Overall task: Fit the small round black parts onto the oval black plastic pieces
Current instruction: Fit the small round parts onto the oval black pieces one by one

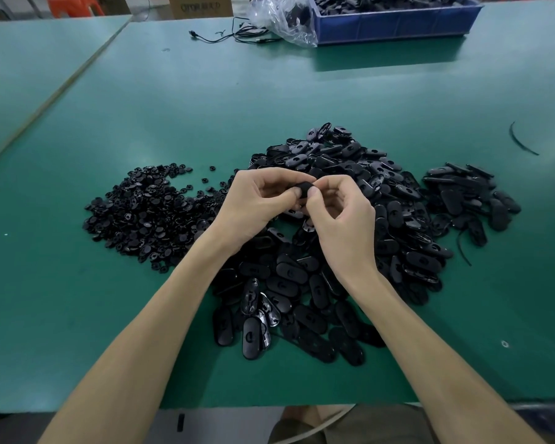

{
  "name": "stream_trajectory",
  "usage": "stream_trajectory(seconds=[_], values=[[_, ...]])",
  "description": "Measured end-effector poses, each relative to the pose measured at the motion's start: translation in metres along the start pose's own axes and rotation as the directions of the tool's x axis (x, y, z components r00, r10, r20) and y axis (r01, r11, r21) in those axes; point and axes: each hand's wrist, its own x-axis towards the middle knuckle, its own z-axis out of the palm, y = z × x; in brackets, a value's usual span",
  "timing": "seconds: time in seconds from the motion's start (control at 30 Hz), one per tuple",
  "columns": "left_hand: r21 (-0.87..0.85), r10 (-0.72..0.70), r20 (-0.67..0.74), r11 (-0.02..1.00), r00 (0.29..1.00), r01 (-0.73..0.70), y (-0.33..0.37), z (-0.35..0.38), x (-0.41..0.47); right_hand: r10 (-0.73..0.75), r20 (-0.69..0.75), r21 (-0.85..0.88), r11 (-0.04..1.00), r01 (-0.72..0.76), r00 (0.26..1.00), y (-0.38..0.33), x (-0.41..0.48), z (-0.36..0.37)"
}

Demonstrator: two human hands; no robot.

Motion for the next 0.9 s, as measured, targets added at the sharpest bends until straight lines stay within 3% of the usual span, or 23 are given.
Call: stream_trajectory(seconds=[0.17, 0.9], values=[[-0.088, -0.033, 0.036, 0.995, 0.999, 0.036, -0.0005, -0.0048, 0.0010, 0.000, -0.022, -0.011, 1.000, -0.001, 1.000, -0.0003, 0.0013, -0.0008], [-0.034, -0.014, 0.014, 0.999, 1.000, 0.014, -0.0020, -0.0033, 0.0009, -0.004, -0.016, -0.023, 1.000, 0.004, 1.000, 0.0032, 0.0014, 0.0001]])
